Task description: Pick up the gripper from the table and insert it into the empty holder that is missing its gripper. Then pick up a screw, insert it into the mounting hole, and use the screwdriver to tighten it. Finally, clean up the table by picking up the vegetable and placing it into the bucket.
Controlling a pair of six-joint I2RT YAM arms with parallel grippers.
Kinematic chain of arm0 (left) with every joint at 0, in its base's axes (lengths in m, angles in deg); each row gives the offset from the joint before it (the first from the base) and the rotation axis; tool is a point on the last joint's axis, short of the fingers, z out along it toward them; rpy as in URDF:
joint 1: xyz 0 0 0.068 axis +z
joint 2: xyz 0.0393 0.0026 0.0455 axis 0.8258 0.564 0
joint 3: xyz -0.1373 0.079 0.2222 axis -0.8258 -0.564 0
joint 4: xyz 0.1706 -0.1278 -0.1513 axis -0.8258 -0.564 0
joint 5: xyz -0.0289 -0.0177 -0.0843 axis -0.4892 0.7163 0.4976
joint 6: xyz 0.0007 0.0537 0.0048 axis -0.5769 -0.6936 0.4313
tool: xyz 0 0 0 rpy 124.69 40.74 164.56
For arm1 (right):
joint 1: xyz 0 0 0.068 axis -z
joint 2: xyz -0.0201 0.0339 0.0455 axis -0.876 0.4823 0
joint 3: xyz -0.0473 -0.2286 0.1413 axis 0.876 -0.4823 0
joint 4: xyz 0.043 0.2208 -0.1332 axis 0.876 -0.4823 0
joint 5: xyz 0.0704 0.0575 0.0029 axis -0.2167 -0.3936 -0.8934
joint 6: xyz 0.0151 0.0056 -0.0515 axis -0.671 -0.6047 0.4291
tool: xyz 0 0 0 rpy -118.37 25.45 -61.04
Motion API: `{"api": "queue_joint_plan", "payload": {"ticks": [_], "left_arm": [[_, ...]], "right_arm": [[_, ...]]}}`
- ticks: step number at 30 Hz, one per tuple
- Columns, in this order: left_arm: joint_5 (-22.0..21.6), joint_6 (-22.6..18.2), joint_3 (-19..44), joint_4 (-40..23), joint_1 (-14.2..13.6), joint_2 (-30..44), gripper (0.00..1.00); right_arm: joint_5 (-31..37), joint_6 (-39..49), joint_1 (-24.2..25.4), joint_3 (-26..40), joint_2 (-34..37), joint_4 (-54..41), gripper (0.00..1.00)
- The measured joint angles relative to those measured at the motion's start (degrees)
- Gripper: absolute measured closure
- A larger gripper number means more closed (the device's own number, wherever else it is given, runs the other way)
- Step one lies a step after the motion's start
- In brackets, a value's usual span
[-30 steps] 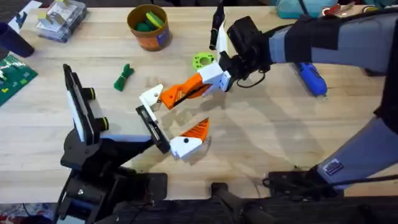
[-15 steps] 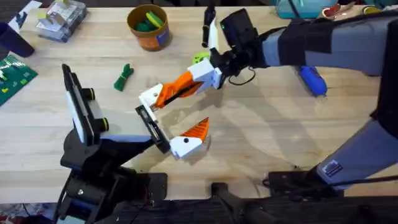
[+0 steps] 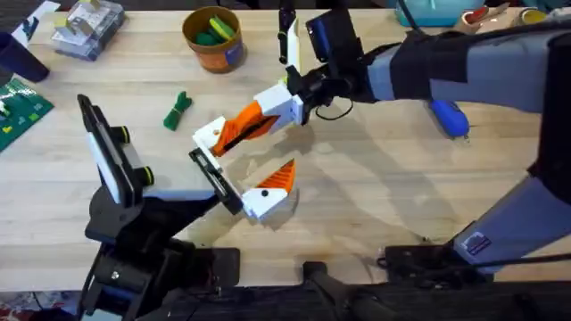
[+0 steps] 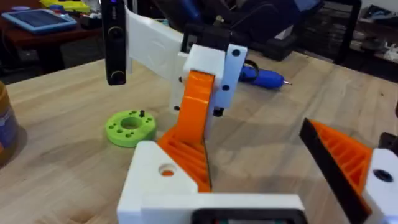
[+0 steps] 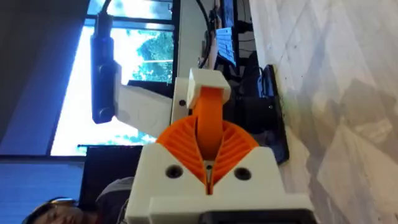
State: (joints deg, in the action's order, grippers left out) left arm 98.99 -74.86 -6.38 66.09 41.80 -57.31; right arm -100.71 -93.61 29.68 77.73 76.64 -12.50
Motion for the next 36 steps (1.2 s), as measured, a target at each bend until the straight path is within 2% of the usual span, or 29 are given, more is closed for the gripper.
{"api": "queue_joint_plan", "payload": {"ticks": [6,16,36], "left_arm": [[-1.01,0.03,0.00,0.03,0.00,0.00,0.006],[0.36,0.01,0.00,0.01,-0.02,0.00,0.006],[-1.21,0.59,0.00,0.01,0.31,0.00,0.006]], "right_arm": [[1.43,-3.08,-0.21,0.00,0.01,1.80,0.991],[1.77,-3.32,0.43,0.00,0.00,2.01,0.991],[3.31,-4.11,-1.10,0.01,0.00,3.66,0.991]]}}
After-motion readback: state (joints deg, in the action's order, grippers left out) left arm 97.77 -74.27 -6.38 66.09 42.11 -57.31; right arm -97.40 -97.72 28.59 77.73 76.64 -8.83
